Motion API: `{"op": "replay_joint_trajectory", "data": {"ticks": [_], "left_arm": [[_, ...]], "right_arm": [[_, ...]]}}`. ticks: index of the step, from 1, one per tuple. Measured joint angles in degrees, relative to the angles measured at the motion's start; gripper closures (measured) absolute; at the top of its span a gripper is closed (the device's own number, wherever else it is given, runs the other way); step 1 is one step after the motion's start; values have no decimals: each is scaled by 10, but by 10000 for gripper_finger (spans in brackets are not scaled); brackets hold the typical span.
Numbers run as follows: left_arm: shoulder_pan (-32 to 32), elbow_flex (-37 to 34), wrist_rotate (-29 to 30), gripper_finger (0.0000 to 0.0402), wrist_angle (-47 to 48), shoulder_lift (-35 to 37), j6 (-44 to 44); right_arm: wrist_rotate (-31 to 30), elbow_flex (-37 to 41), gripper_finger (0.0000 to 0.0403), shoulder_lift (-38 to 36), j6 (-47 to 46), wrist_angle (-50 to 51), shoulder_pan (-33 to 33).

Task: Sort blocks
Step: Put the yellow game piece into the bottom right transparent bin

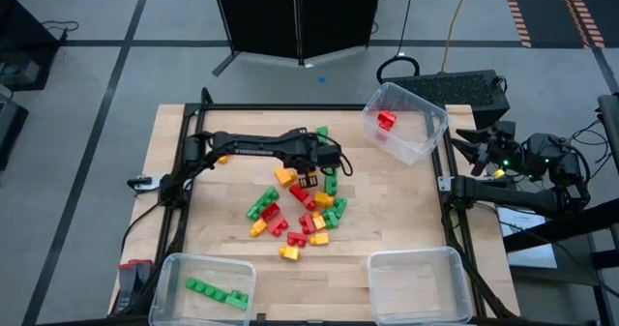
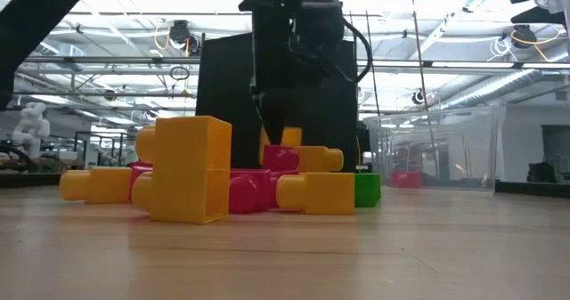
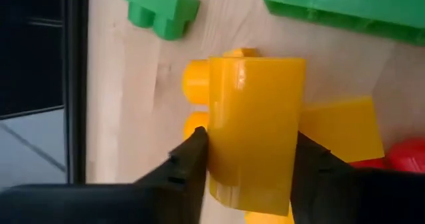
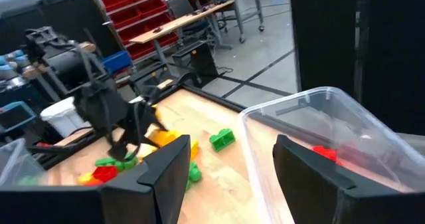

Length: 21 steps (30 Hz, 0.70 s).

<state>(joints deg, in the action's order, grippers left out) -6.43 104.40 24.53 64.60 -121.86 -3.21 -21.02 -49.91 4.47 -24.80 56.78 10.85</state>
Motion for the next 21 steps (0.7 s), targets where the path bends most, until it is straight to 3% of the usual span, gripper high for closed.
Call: {"op": "replay_joint_trajectory", "data": {"ticks": [4,8,17,21], "left_arm": [[-2,0,-5,190,-35,1,6],[-8,0,-36,153,-39,1,6],[-16,0,-36,145,-42,1,9],[-14,0,-33,144,-58,1,66]], "right_arm": [[5,0,195,0,0,4,0],[5,0,195,0,0,6,0],[5,0,195,0,2,6,0],[5,0,195,0,0,6,0]]}}
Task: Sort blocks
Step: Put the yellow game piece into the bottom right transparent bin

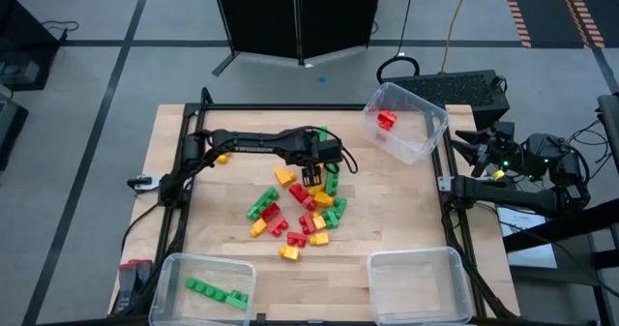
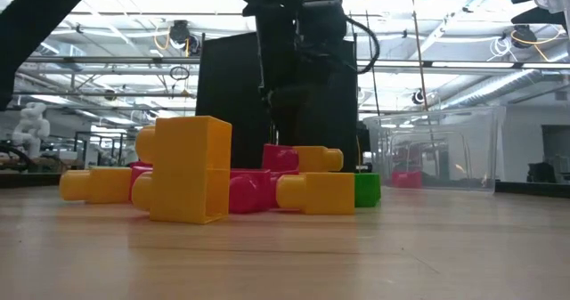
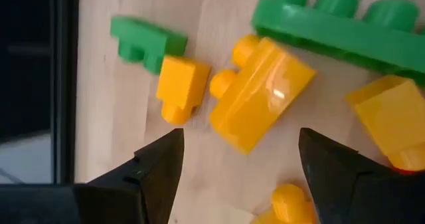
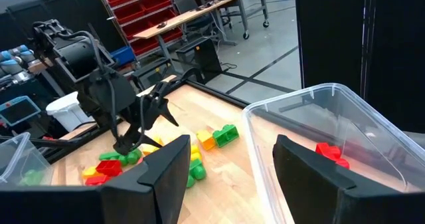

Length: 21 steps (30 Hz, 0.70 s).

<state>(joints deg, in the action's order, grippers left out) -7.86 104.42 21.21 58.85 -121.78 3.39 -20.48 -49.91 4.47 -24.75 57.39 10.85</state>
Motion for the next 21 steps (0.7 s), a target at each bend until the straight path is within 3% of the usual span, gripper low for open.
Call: {"op": "replay_joint_trajectory", "data": {"ticks": [7,11,21], "left_arm": [[-2,0,-31,144,-58,0,133],[-8,0,-85,144,-76,0,152],[-36,-7,-135,144,-78,-33,151]], "right_arm": [[0,0,195,0,-1,0,0],[0,0,195,0,-1,0,0],[-1,0,195,0,-2,10,0]]}}
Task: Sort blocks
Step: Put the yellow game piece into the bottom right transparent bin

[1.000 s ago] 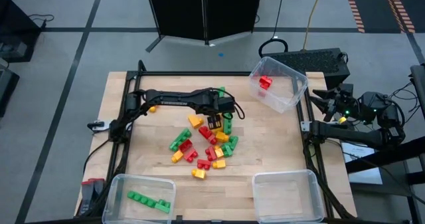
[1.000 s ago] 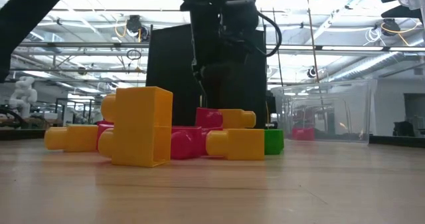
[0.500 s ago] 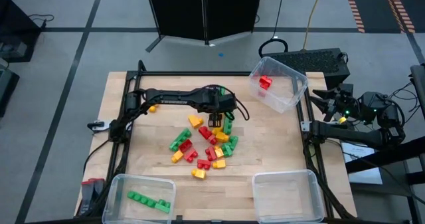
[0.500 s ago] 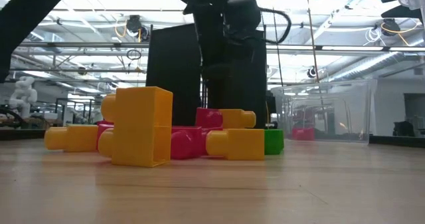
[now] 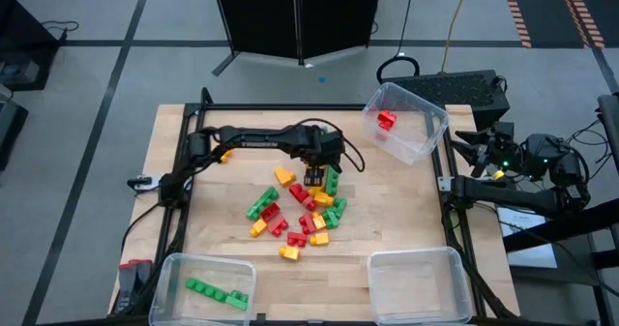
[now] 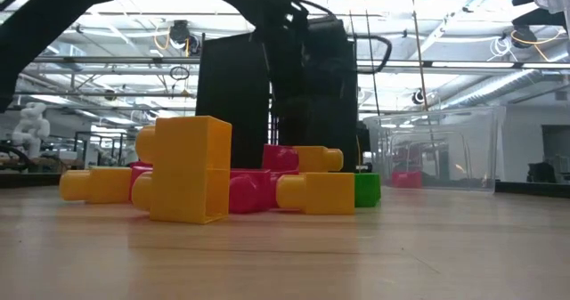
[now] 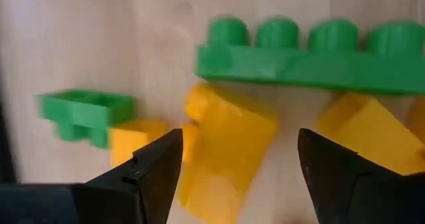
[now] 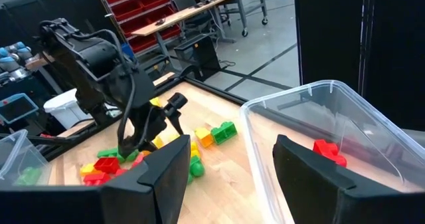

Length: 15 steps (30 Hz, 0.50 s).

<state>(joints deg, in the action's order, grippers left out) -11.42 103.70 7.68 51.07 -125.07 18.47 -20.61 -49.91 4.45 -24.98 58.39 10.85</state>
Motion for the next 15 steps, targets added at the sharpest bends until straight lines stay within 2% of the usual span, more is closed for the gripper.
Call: {"op": "replay_joint_trajectory", "data": {"ticks": [5,8,13,15], "left_arm": [[-2,0,0,161,8,-17,0],[-2,0,0,208,16,-19,0],[-1,1,3,313,4,-16,-3],[-2,1,3,318,8,-15,-16]], "right_arm": [[0,0,195,0,-7,10,0],[0,0,195,0,-14,12,0],[0,0,195,0,-14,13,0],[0,0,195,0,-14,13,0]]}}
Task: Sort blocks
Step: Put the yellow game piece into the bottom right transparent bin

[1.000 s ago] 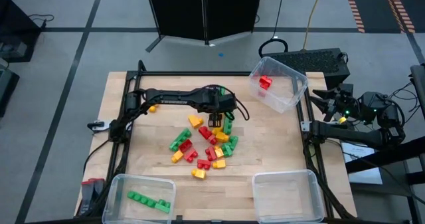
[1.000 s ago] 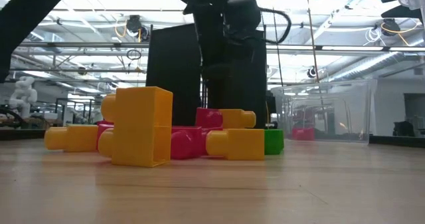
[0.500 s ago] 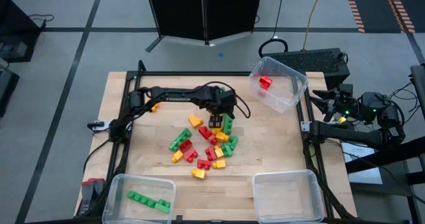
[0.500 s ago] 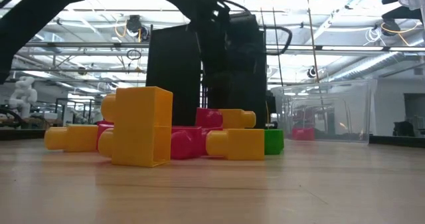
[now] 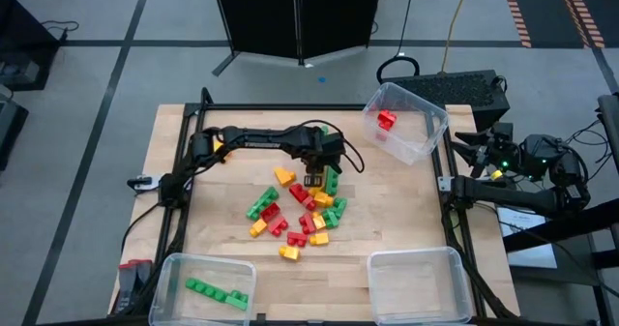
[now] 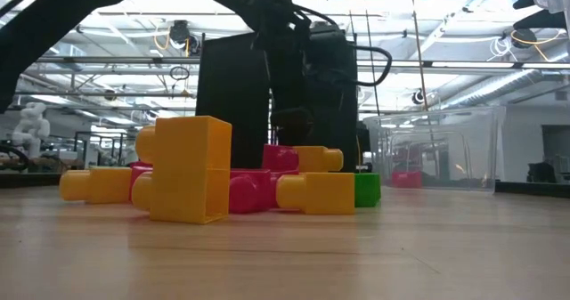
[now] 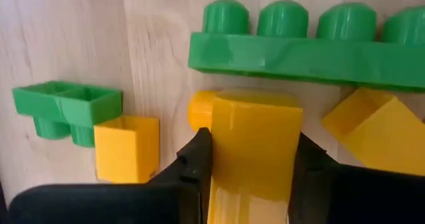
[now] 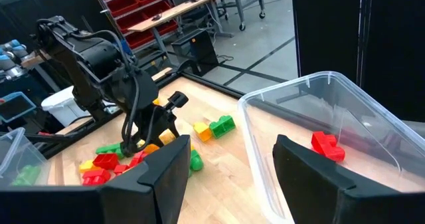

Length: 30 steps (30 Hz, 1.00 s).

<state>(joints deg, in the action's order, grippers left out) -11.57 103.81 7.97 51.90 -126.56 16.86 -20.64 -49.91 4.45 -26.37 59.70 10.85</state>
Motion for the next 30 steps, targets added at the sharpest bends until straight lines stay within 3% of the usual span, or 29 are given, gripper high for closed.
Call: {"op": "replay_joint_trajectory", "data": {"ticks": [8,19,23,30], "left_arm": [[10,38,25,318,53,0,-74],[58,179,51,318,72,43,-123],[95,229,39,318,-12,65,-134],[177,248,8,318,-275,67,-109]], "right_arm": [[0,0,195,0,0,0,0],[0,0,195,0,0,-1,0],[0,0,195,0,1,-1,0],[1,0,195,0,6,-1,0]]}}
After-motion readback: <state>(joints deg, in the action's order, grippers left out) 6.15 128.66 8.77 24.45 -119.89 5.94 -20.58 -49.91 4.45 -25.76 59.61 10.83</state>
